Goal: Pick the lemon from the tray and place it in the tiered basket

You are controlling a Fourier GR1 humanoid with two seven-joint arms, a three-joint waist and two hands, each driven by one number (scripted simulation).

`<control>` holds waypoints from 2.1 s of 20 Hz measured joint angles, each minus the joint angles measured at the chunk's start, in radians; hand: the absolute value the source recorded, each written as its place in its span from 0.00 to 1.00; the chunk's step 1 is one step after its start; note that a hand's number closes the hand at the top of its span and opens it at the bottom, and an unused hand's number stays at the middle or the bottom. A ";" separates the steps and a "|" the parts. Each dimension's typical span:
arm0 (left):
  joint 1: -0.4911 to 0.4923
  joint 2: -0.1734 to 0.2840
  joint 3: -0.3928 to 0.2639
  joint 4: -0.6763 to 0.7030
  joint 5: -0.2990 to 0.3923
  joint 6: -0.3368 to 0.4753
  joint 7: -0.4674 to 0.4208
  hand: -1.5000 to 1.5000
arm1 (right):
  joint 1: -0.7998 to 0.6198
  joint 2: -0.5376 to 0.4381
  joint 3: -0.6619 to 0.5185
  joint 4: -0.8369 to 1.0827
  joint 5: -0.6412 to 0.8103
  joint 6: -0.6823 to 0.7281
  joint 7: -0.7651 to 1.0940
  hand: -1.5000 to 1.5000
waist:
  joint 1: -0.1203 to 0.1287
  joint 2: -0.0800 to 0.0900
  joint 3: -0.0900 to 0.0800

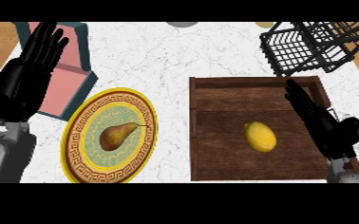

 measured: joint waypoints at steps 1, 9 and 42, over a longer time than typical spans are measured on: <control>-0.001 -0.012 -0.012 0.002 -0.014 0.010 0.002 0.50 | -0.019 0.012 0.001 0.008 -0.015 0.015 -0.006 1.00 | 0.003 0.001 -0.001; 0.052 -0.097 -0.096 0.049 -0.117 0.101 -0.013 0.50 | -0.223 0.085 -0.114 0.090 -0.401 0.254 -0.053 0.00 | 0.039 0.021 0.005; 0.128 -0.236 -0.201 0.130 -0.266 0.235 -0.080 0.50 | -0.499 -0.354 -0.374 -0.245 -0.371 1.111 0.140 0.00 | 0.021 0.009 -0.005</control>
